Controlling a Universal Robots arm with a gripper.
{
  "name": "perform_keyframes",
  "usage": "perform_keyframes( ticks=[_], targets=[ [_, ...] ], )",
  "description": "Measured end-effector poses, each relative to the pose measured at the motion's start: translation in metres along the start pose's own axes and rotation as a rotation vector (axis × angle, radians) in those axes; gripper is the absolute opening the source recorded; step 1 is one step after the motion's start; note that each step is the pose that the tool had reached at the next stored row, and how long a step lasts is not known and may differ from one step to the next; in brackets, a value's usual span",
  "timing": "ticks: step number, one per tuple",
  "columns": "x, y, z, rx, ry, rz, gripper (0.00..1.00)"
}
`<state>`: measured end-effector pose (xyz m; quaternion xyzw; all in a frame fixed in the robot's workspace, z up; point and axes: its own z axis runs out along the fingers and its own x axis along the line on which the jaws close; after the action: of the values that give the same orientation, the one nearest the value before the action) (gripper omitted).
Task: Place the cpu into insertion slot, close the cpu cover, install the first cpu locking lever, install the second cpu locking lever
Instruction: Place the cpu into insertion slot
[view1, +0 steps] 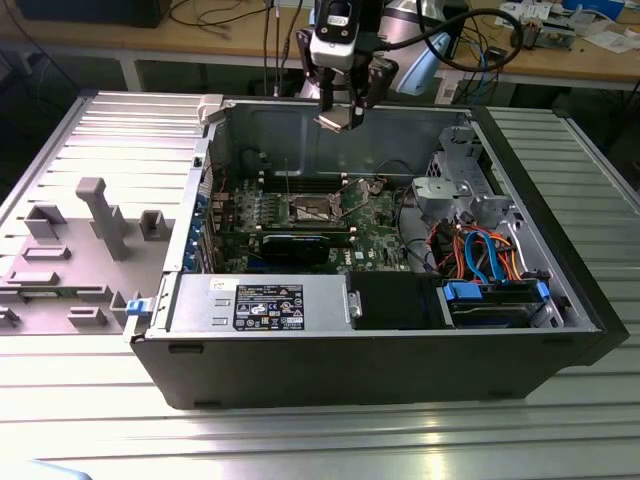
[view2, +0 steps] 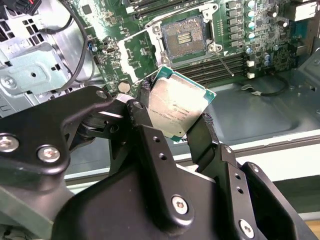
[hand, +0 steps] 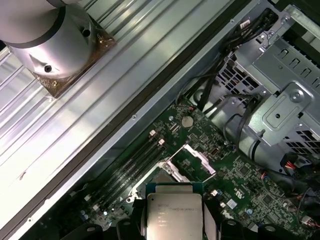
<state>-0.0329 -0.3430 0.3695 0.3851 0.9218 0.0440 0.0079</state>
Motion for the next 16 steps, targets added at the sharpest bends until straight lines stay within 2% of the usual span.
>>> perform_keyframes(
  ticks=[8,16],
  targets=[
    [0.0,0.0,0.0002,-0.0011,-0.0049,0.056,0.55],
    [0.0,0.0,0.0002,-0.0013,-0.0055,0.063,0.55]
  ],
)
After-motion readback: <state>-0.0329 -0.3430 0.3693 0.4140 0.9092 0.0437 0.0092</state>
